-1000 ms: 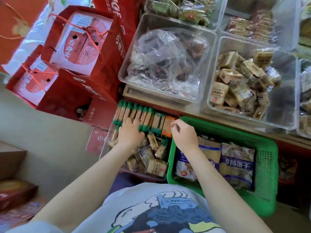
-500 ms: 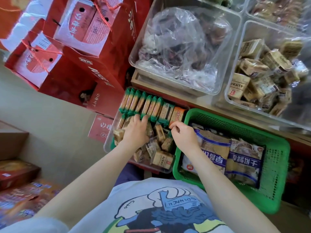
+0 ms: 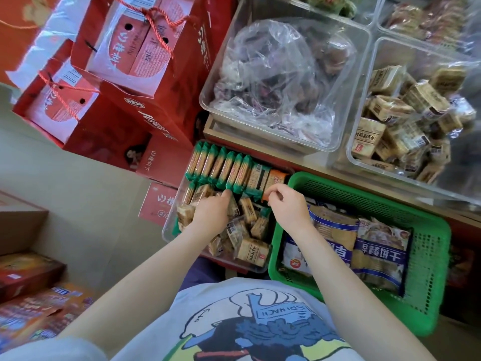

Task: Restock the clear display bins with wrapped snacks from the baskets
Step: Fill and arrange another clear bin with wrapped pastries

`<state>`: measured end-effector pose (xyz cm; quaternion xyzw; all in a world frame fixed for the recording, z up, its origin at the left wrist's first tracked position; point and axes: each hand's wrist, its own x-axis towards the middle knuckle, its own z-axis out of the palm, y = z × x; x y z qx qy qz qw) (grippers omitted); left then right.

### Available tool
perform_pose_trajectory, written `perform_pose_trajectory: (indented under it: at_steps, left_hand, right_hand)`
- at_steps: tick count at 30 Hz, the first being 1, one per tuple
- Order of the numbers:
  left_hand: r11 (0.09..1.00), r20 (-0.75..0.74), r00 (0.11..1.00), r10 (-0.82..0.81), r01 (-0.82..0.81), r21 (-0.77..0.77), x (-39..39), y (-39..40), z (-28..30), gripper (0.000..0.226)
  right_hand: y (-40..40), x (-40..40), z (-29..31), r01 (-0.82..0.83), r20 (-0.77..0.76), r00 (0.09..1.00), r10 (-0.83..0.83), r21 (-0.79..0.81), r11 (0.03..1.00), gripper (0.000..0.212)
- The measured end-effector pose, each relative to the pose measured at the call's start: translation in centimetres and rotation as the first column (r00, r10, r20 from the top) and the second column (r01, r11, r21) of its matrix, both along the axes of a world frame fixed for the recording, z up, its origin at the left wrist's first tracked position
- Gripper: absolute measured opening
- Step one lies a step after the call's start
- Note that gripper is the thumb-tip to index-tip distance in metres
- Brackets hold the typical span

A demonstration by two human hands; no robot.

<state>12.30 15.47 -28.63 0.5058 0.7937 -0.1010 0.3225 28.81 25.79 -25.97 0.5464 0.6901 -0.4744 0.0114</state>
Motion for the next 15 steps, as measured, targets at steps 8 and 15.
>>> perform_pose_trajectory:
  at_steps: [8,15]
  left_hand:
    - [0.881,0.439,0.893,0.100,-0.284,0.378,-0.8,0.8,5.8,0.042]
    - [0.787,0.698,0.711,-0.087,-0.380,0.486,2.7,6.1,12.8,0.038]
  right_hand:
    - [0.2,-0.3,1.1,0.249,-0.103,0.952,-0.289,-0.291,0.924,0.023]
    - [3.9,2.1,8.3,0.080,-0.375,0.713,-0.593,-0.796,0.600,0.056]
